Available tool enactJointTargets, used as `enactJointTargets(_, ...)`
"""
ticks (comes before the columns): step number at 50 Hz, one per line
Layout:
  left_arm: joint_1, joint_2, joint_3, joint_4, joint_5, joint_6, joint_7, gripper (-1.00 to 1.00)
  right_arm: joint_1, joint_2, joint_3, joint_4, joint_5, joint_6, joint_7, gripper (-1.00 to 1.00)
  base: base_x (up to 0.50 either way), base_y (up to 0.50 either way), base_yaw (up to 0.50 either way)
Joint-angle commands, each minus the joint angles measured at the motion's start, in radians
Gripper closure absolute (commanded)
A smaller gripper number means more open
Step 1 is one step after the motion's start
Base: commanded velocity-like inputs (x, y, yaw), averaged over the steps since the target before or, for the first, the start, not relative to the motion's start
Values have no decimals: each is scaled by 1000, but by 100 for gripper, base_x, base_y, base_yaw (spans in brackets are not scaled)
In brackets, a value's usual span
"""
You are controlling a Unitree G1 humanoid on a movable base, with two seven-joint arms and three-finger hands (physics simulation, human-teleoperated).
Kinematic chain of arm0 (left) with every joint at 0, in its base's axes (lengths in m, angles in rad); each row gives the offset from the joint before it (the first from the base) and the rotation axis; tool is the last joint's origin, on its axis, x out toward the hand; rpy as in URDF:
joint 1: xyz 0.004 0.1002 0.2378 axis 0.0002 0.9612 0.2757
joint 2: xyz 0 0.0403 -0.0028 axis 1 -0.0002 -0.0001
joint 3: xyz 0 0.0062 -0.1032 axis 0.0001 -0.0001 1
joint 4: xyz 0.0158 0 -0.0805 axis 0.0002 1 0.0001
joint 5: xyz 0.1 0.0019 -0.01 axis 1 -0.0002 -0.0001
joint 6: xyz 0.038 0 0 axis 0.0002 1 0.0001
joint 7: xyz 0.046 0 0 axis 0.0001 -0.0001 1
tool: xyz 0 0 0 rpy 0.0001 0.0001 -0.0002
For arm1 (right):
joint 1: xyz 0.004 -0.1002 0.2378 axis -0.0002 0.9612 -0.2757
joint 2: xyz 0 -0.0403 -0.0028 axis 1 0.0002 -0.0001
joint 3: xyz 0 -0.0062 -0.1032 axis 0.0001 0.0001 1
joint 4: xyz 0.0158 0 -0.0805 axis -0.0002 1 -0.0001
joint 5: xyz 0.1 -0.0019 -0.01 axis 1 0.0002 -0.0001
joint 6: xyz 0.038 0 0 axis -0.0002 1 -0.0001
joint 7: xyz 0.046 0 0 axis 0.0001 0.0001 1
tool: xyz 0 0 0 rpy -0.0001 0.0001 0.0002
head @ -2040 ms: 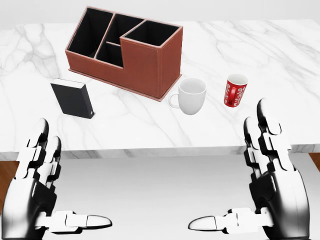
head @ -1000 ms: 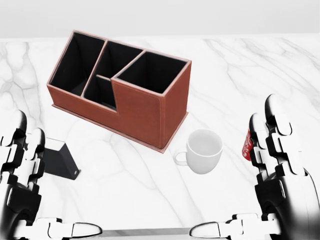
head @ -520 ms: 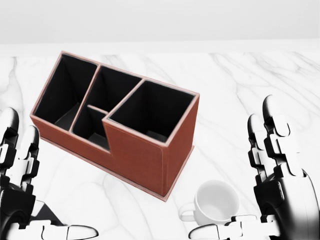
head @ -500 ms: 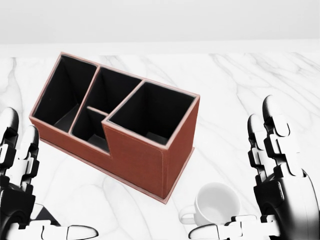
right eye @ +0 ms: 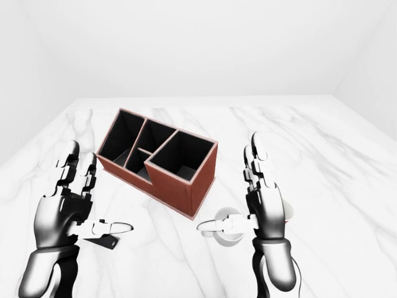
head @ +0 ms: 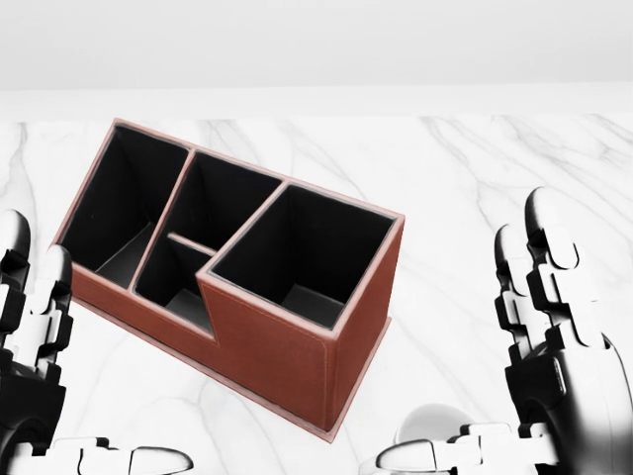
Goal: Pick up the red mug and place it to the right of the caddy.
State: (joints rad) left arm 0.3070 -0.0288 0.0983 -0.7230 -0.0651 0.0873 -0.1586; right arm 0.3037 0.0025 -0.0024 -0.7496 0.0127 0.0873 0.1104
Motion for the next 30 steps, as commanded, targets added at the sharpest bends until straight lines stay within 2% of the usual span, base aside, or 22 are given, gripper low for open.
enactJointTargets(1,3,-1,-3,5,3,0,0,-100,5,2,-2,-1,18,0,8,-100,0,-31,0)
enactJointTargets(7,3,0,1,-4,-1,0,0,-100,2,3,-7,-5,30,0,7,-100,0,-50,0)
enactJointTargets(22,2,0,3,0,-1,0,-4,-100,8,-1,3,-16,10,0,3,-100,0,-1,0)
enactJointTargets(30,6,-1,1,-6,0,0,-3,-100,6,6,-15,-30,52,0,7,-100,31,0,0)
